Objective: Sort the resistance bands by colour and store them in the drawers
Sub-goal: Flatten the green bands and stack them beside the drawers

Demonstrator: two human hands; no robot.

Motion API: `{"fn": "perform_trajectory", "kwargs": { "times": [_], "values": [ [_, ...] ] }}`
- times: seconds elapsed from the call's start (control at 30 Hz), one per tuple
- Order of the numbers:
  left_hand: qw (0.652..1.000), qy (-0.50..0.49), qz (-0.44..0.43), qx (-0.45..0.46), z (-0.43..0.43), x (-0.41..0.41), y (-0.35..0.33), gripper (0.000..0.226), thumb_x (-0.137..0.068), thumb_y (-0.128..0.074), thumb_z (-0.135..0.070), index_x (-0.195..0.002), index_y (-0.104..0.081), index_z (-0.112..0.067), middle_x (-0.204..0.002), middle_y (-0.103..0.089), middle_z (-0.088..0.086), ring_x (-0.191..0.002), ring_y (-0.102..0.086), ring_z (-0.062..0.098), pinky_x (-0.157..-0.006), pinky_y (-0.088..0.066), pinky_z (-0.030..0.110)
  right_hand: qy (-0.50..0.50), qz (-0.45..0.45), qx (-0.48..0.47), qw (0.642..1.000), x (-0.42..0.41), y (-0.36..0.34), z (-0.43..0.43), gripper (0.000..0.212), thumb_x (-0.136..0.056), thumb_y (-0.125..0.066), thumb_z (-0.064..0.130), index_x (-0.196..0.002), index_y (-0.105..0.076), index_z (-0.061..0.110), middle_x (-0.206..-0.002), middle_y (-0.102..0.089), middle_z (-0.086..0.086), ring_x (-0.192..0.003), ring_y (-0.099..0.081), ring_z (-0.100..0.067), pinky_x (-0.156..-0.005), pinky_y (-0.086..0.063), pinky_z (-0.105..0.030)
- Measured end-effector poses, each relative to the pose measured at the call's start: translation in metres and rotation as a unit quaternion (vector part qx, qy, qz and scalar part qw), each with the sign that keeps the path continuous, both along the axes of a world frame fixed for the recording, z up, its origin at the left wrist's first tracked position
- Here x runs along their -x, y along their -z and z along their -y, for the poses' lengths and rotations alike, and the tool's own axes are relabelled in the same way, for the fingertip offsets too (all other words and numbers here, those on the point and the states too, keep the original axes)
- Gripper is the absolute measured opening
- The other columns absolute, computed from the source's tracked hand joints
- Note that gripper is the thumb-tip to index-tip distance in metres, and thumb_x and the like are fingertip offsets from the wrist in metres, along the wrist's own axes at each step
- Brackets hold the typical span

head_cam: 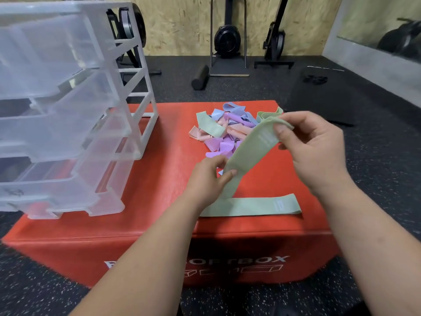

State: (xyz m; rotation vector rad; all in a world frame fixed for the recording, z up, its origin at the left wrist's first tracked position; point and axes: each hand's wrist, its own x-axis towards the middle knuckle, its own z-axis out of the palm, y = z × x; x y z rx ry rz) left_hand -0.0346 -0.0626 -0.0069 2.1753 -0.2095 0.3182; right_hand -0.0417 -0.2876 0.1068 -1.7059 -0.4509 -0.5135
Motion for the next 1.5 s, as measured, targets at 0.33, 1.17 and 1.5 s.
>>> {"fn": "perform_trajectory", "kwargs": {
  "times": [0.33, 1.17, 1.5],
  "values": [
    [0.998, -0.032, -0.049, 0.014, -0.040, 0.025, -0.007, 0.010, -0.092, -0.079, -0.018, -0.096, -0.074, -0.026, -0.078, -0.072, 0.001, -0.066, -0.060, 0.014, -0.064, -0.050, 0.035, 0.115, -0.227, -0.067, 0.965, -0.012, 0.042, 0.070, 0.007, -0.097, -0.074, 0.016, -0.097, -0.072, 0.023, -0.082, -0.079, 0.002, -0.066, -0.072, -0.005, -0.069, -0.057, -0.035],
    [0.970, -0.110, -0.121, -0.177, -0.057, 0.058, -0.001, 0.012, -0.086, -0.077, -0.016, -0.094, -0.077, -0.025, -0.079, -0.069, -0.011, -0.075, -0.066, 0.015, -0.062, -0.043, 0.019, 0.090, -0.306, 0.427, 0.846, -0.018, 0.092, 0.079, 0.024, -0.074, -0.088, 0.029, -0.092, -0.072, 0.031, -0.080, -0.075, 0.008, -0.080, -0.070, -0.015, -0.075, -0.054, -0.032],
    [0.963, -0.070, -0.082, -0.248, -0.066, 0.057, 0.003, 0.027, -0.090, -0.076, -0.030, -0.117, -0.073, -0.026, -0.113, -0.066, -0.003, -0.101, -0.065, 0.020, -0.088, -0.051, 0.033, 0.078, -0.277, 0.489, 0.823, -0.021, 0.097, 0.086, 0.037, -0.075, -0.089, 0.042, -0.107, -0.070, 0.035, -0.093, -0.066, 0.014, -0.089, -0.064, -0.014, -0.079, -0.049, -0.032]
  ]
}}
